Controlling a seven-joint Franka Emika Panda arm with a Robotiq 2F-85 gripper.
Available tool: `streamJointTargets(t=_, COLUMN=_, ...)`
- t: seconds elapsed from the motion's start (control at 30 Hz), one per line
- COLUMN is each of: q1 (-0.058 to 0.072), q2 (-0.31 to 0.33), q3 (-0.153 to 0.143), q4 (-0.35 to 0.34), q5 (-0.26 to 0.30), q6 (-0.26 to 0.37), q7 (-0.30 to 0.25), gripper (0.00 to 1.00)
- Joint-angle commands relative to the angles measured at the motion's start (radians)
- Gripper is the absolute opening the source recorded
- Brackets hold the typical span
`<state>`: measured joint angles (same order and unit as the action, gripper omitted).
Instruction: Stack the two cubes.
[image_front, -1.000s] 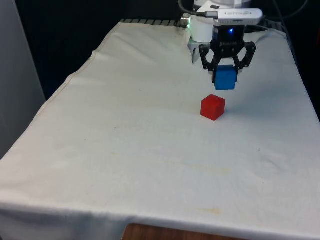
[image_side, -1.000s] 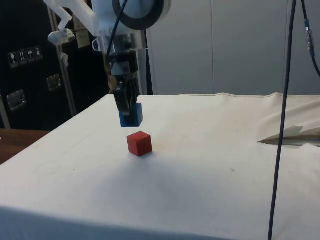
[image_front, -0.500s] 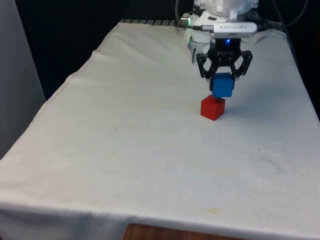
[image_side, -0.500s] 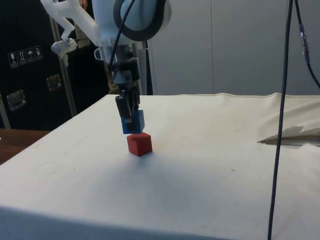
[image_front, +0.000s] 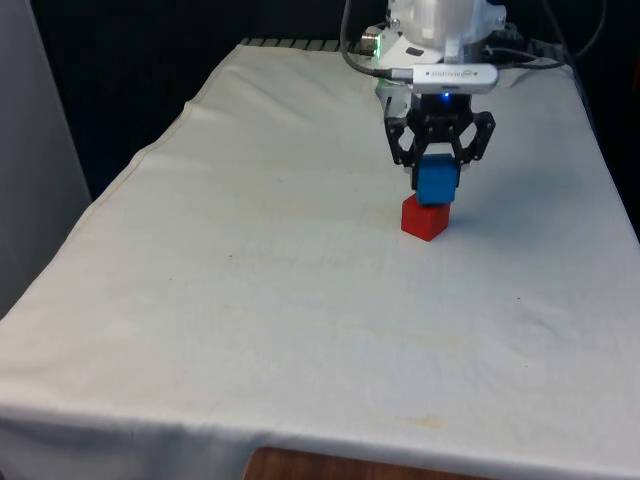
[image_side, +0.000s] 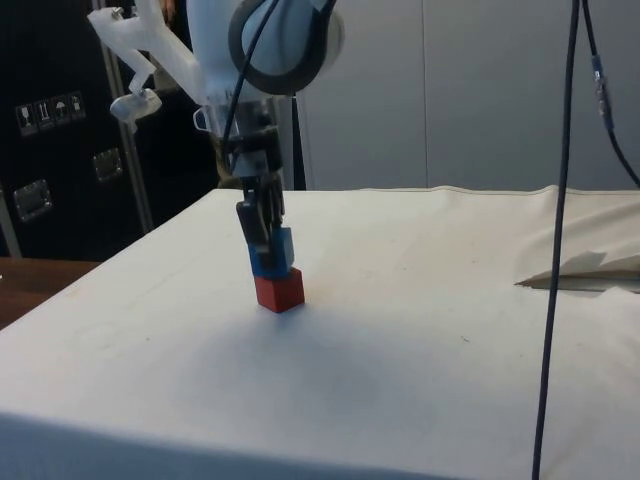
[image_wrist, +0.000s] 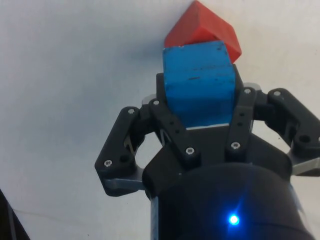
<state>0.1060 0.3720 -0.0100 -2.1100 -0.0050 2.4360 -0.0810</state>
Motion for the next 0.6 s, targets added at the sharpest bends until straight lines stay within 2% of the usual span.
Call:
streamJointTargets(t=0.0, q1=-0.005, q2=0.007, q3=0.008, q4=0.001, q5=0.015, q6=0.010, q7=-0.009, gripper=0.02)
streamJointTargets(t=0.07, q1=-0.007, q2=0.013, q3=0.011, q4=0.001, q5=0.022, q6=0.016, q7=-0.014, gripper=0.02)
streamJointTargets(t=0.1, q1=0.000, q2=0.009, q3=0.002, q4=0.000, q5=0.004, q6=0.007, q7=-0.001, gripper=0.02)
streamJointTargets(t=0.13, q1=-0.007, q2=0.016, q3=0.011, q4=0.001, q5=0.024, q6=0.018, q7=-0.015, gripper=0.02)
streamJointTargets(t=0.3, q1=-0.006, q2=0.026, q3=0.009, q4=0.004, q5=0.030, q6=0.025, q7=-0.020, gripper=0.02)
streamJointTargets(t=0.37, q1=0.000, q2=0.024, q3=0.002, q4=0.001, q5=0.017, q6=0.023, q7=-0.010, gripper=0.03)
streamJointTargets(t=0.4, q1=-0.005, q2=0.028, q3=0.008, q4=0.004, q5=0.030, q6=0.026, q7=-0.020, gripper=0.03)
streamJointTargets(t=0.43, q1=-0.005, q2=0.028, q3=0.008, q4=0.004, q5=0.029, q6=0.026, q7=-0.020, gripper=0.09)
streamJointTargets(t=0.5, q1=-0.005, q2=0.028, q3=0.007, q4=0.004, q5=0.029, q6=0.026, q7=-0.019, gripper=0.27)
streamJointTargets(t=0.53, q1=-0.005, q2=0.029, q3=0.007, q4=0.004, q5=0.029, q6=0.026, q7=-0.019, gripper=0.46)
streamJointTargets(t=0.57, q1=-0.005, q2=0.029, q3=0.007, q4=0.004, q5=0.028, q6=0.026, q7=-0.019, gripper=0.56)
